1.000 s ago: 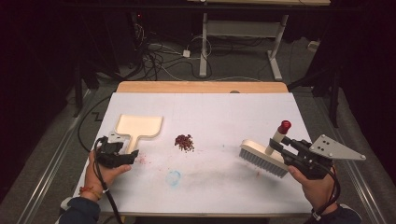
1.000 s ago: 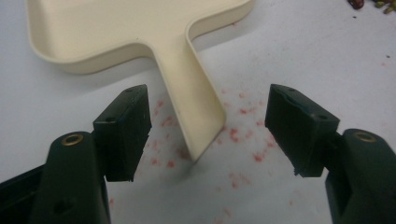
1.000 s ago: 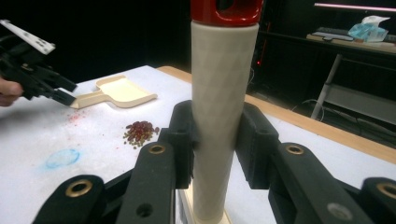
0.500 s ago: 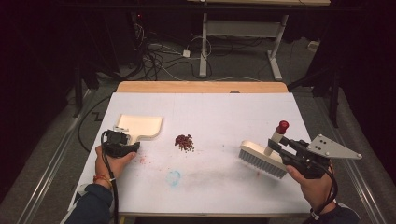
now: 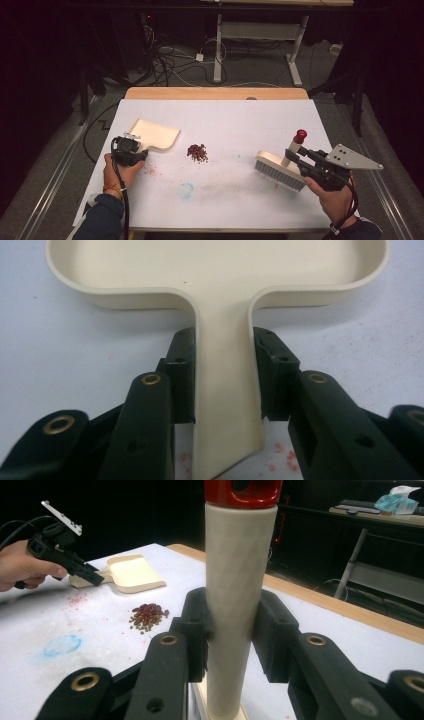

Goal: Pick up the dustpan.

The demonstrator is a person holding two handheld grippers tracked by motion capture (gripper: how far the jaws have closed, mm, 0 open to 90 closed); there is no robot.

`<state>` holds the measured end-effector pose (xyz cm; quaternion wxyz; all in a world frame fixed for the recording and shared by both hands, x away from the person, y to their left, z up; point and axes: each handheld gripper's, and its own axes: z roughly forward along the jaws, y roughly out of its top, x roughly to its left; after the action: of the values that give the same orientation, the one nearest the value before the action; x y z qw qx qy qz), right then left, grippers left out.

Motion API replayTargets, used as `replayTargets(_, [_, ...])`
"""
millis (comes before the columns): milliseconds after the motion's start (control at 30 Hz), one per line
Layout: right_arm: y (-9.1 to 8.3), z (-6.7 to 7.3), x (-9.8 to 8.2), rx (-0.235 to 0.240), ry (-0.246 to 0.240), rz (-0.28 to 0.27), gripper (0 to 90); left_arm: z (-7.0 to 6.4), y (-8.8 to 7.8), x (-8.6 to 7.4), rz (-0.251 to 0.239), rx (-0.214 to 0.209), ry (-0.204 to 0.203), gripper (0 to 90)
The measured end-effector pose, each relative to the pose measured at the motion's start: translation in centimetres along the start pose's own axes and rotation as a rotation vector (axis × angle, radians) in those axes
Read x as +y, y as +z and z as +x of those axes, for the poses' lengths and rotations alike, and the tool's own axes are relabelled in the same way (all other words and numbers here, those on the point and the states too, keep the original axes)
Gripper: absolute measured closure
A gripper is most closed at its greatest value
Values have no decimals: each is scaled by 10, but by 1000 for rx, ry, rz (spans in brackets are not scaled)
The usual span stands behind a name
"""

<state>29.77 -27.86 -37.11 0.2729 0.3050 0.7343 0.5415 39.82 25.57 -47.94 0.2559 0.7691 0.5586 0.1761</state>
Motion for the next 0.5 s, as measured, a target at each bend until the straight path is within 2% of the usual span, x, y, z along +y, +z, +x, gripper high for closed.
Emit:
replayTargets(133, [0,-1,0,-3,4,0,703,1,-10,2,-6,-17,14,644])
replayTargets(200, [-1,-2,0,-4,1,-3,703,-1,-25,1,-5,-30,61,644])
replayTargets(233, [-1,-2,0,-4,1,-3,703,-1,-25,1,-5,-30,61,644])
replayTargets(267, [-1,-2,0,-3,6,-1,704,-3,-36,-3,-7,-40,88,644])
replayTargets(333, [-1,-2,-1,-2,5,1,703,-4,-41,-6,-9,-45,98,644])
replayTargets(433, [-1,-3,-1,-1,2,1,703,-6,-55,-13,-12,-77,122,644])
replayTargets(500, [-1,-3,-1,1,2,1,703,-12,-67,-21,-8,-117,157,644])
